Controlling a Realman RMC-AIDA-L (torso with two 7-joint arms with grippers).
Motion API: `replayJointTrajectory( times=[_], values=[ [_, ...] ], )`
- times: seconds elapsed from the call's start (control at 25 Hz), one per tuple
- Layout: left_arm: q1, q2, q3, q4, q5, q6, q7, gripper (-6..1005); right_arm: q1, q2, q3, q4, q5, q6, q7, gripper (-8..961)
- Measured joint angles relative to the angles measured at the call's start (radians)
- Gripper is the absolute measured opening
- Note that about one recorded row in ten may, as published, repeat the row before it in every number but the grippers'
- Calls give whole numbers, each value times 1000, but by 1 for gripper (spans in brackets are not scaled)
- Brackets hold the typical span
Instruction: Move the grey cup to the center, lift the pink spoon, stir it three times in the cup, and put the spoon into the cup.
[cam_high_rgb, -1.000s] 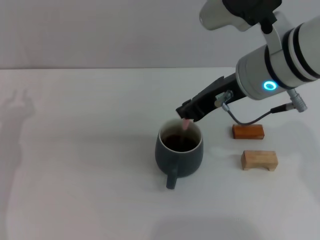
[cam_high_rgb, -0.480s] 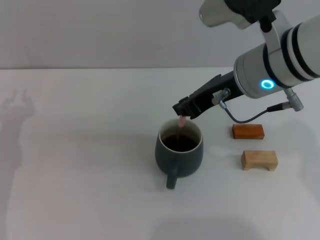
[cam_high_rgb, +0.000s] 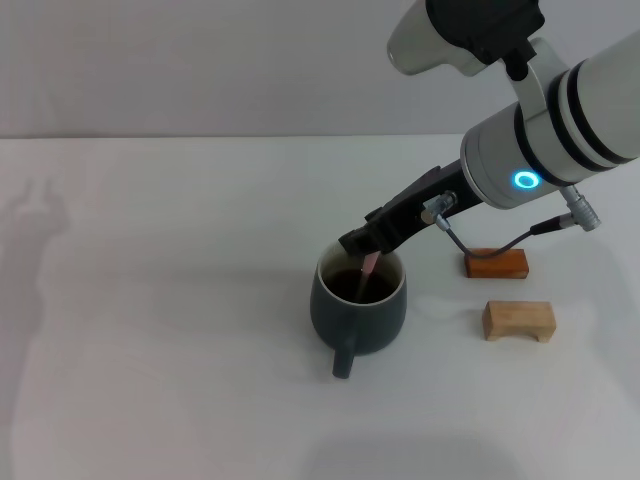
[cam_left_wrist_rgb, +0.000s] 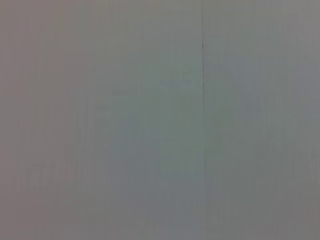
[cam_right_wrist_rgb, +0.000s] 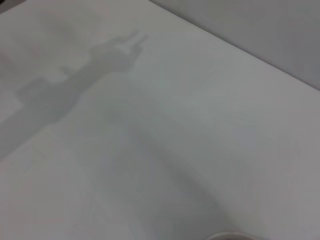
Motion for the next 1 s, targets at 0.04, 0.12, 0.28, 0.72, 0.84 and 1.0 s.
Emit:
replayJointTrajectory(
  times=[0.04,0.12,0.28,0.72,0.84,1.0],
  values=[
    [0,0,0,0,0,0,0,212,0,0,0,0,0,0,0,198],
    [0,0,0,0,0,0,0,212,-1,0,0,0,0,0,-2,343],
    [0,0,0,0,0,1,0,212,-1,0,1,7,-3,-2,-9,410],
    [2,-1,0,2,-7,15,0,212,-46,1,-8,67,-253,-186,-38,427],
    [2,-3,-2,0,-7,35,0,212,-157,3,-61,136,-308,-337,-41,427],
    [5,-3,-13,0,-8,65,0,212,-396,3,-177,257,-386,-697,-42,427]
  ],
)
